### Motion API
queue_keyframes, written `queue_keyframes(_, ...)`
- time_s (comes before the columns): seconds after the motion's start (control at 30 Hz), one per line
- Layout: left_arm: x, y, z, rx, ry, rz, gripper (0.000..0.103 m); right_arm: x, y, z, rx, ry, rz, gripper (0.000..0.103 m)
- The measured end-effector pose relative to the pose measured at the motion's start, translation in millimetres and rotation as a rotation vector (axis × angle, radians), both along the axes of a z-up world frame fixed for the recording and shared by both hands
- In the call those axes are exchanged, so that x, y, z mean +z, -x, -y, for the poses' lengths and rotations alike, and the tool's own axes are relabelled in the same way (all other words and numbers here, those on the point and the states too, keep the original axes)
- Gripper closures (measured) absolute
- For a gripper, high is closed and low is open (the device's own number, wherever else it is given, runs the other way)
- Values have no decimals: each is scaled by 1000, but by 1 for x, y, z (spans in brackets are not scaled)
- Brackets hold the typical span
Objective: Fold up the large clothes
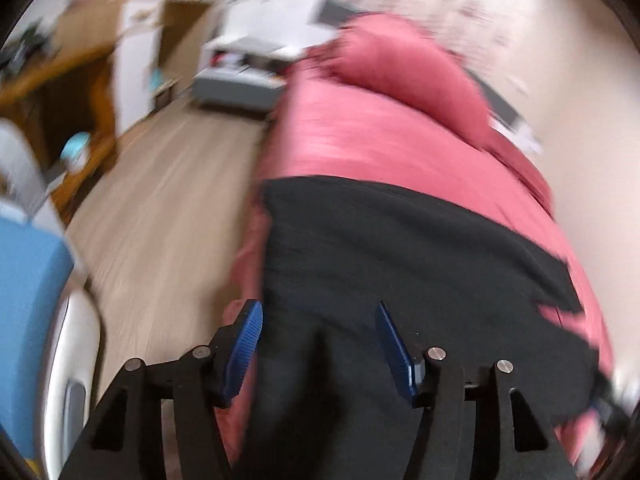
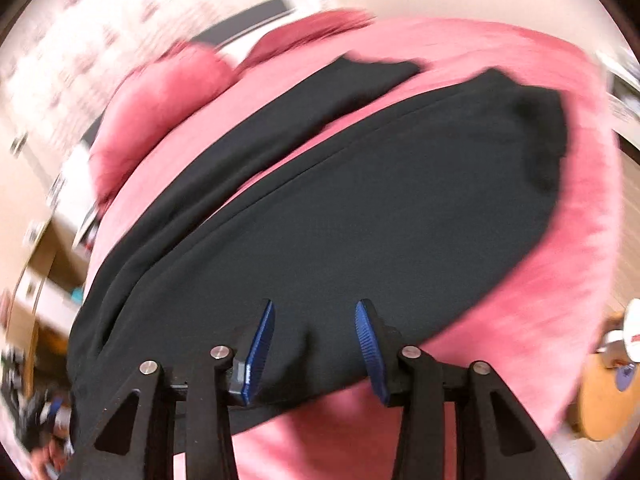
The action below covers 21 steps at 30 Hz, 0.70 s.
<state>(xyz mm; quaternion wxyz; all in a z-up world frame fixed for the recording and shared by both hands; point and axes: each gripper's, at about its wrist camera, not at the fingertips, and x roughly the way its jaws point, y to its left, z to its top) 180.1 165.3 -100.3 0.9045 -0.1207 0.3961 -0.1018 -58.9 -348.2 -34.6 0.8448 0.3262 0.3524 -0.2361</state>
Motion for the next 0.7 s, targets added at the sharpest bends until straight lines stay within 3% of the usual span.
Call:
queue_keyframes(0.03,4,12,15,-40,-27,28,43,2,15,21,-46,-31,39,58)
queue_keyframes(0.1,5,33,49,-129,-77,66,36,3,52,72,-149,-147,188,46)
queue_keyframes(0.13,2,40,65,-177,-109,61,35,2,67,95,-212,-196,226,35)
queue_keyframes(0.17,-3,44,80,-222,-147,50,35,-2,82,118,-273,-243,258,32)
queue_keyframes(0.27,-20,50,115,-294,-287,28,35,-21,107,181,-397,-411,362,32)
queue_keyframes(0.33,-33,48,128,-306,-332,-9,35,-29,114,215,-457,-488,466,32)
queue_keyframes(0.37,-40,47,131,-305,-335,-44,35,-33,113,229,-461,-513,519,32)
queue_keyframes(0.43,-49,47,129,-286,-315,-77,35,-46,105,253,-483,-593,523,31)
queue_keyframes(0.53,-53,47,124,-260,-279,-118,33,-82,99,278,-610,-751,548,30)
queue_keyframes(0.6,-55,47,122,-274,-293,-131,33,-104,97,291,-711,-826,544,45)
queue_keyframes(0.63,-55,46,121,-283,-301,-133,33,-109,95,297,-736,-842,542,84)
queue_keyframes(0.67,-55,46,120,-291,-306,-141,33,-106,92,303,-733,-827,539,93)
queue_keyframes(0.7,-54,47,118,-294,-303,-148,33,-92,88,313,-707,-753,520,93)
